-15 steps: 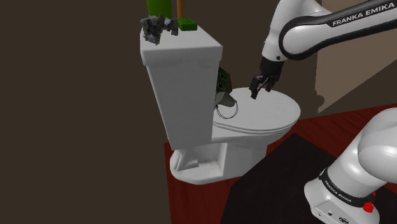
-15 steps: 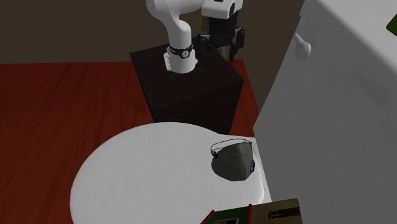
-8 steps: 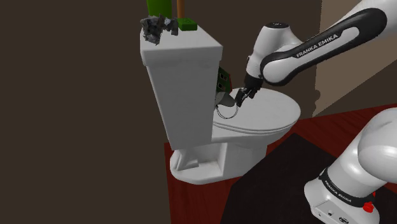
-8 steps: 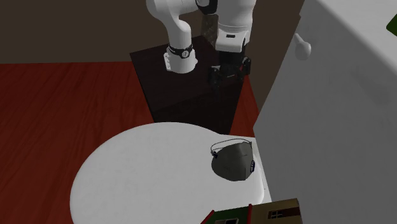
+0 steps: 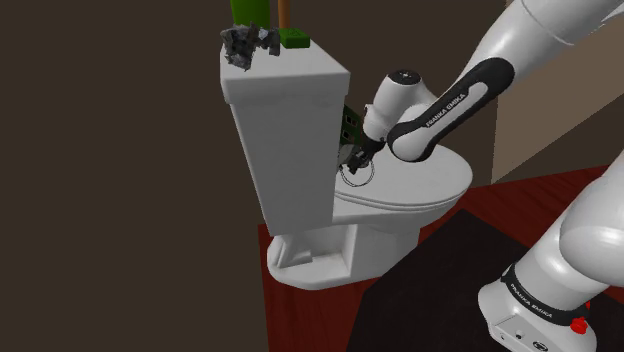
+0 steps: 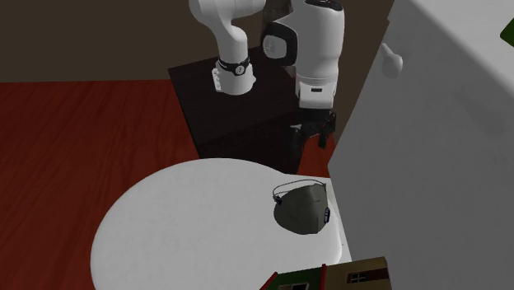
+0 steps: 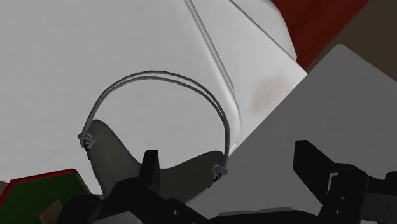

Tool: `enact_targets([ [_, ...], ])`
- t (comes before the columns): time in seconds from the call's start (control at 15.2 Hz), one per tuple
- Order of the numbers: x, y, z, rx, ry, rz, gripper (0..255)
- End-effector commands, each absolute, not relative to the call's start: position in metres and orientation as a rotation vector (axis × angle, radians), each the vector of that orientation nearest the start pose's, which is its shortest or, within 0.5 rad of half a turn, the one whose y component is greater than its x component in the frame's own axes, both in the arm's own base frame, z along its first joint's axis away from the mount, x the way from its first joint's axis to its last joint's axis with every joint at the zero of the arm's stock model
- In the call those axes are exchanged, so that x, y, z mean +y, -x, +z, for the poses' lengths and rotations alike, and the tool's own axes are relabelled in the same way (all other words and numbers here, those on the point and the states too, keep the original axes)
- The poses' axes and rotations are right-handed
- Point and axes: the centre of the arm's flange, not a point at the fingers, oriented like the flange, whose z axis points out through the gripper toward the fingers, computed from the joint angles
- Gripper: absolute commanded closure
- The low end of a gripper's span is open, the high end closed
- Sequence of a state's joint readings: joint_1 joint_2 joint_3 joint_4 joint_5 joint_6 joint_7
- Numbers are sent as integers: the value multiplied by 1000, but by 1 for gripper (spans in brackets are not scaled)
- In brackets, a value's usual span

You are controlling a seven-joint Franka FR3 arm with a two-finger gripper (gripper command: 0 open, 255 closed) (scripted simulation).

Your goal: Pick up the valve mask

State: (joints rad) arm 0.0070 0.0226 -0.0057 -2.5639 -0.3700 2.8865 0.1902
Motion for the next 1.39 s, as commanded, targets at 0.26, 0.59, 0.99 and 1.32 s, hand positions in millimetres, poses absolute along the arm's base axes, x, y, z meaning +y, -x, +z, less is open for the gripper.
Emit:
enact_targets([
  [0.26,35,-516,239,-368,3197,-640,0],
  [0.59,35,-516,213,-368,3197,-640,0],
  [0.99,35,-516,199,-368,3197,-640,255],
  [1.32,35,-516,199,-368,3197,-640,255],
])
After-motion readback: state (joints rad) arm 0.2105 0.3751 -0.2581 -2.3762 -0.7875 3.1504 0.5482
